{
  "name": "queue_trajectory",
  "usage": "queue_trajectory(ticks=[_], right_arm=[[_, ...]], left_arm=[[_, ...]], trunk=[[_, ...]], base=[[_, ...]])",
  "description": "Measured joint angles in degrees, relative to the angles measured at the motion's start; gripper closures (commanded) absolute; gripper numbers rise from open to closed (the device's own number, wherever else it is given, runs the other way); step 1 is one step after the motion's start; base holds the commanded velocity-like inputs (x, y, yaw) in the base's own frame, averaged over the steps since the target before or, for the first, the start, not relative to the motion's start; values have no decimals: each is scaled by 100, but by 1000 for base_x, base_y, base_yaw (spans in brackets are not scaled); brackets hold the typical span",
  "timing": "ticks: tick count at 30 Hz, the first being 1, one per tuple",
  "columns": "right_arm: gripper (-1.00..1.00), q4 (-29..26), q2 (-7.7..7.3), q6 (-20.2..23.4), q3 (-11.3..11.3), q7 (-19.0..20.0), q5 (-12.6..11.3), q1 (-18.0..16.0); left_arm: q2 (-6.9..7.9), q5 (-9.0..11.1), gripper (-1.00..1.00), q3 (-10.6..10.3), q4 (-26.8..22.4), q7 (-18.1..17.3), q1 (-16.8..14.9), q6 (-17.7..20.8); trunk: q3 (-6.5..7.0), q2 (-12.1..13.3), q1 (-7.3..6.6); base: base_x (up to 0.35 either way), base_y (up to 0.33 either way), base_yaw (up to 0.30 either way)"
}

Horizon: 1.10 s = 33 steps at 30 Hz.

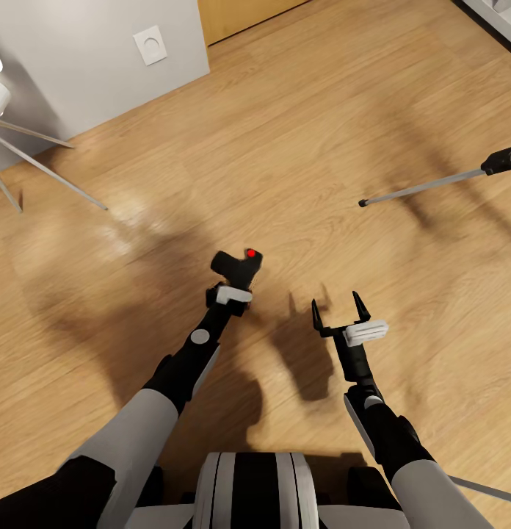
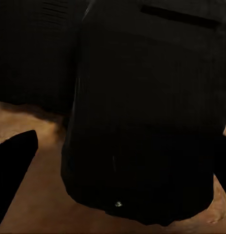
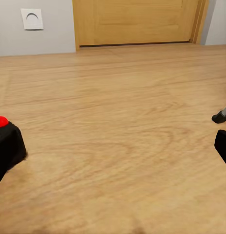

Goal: Attach the digital camera to the camera tripod in the bedroom.

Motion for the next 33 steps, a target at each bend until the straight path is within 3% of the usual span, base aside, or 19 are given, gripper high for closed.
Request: queue_trajectory(ticks=[23, 24, 25, 26, 27, 28, 29, 33], right_arm=[[-100, 0, 0, 0, 0, 0, 0, 0], [-100, 0, 0, 0, -4, 0, 0, 0], [-100, -3, 0, 5, -11, 0, 0, 0], [-100, -8, 0, 12, -14, 0, 0, 0], [-100, -11, 0, 17, -16, 0, 0, 0], [-100, -16, 0, 22, -20, -2, 0, 0], [-100, -32, 0, 37, -34, -5, -1, 0], [-100, -69, 0, 75, -52, -23, -6, -6]], left_arm=[[0, 17, 100, -169, -268, -8, 2, -48], [0, 8, 100, -203, -540, -23, 3, -62], [109, 84, 100, -390, -1184, 2, 66, 518], [146, 94, 100, -395, -1940, 0, 74, 847], [166, 82, 100, -397, -2875, -3, 73, 992], [190, 87, 100, -399, -3291, -5, 76, 1121], [266, 103, 100, -399, -3455, -20, 85, 1511], [339, 105, 100, -403, -3983, -29, 109, 1769]], trunk=[[0, 0, 0], [1, 0, -1], [0, 0, 0], [0, 0, 0], [1, 0, 0], [1, 0, -1], [0, 0, 0], [1, 0, 0]], base=[[0, 0, 0], [0, 0, 0], [0, 0, 0], [0, 0, 0], [0, 0, 0], [0, 0, 0], [0, 0, 0], [0, 0, 0]])
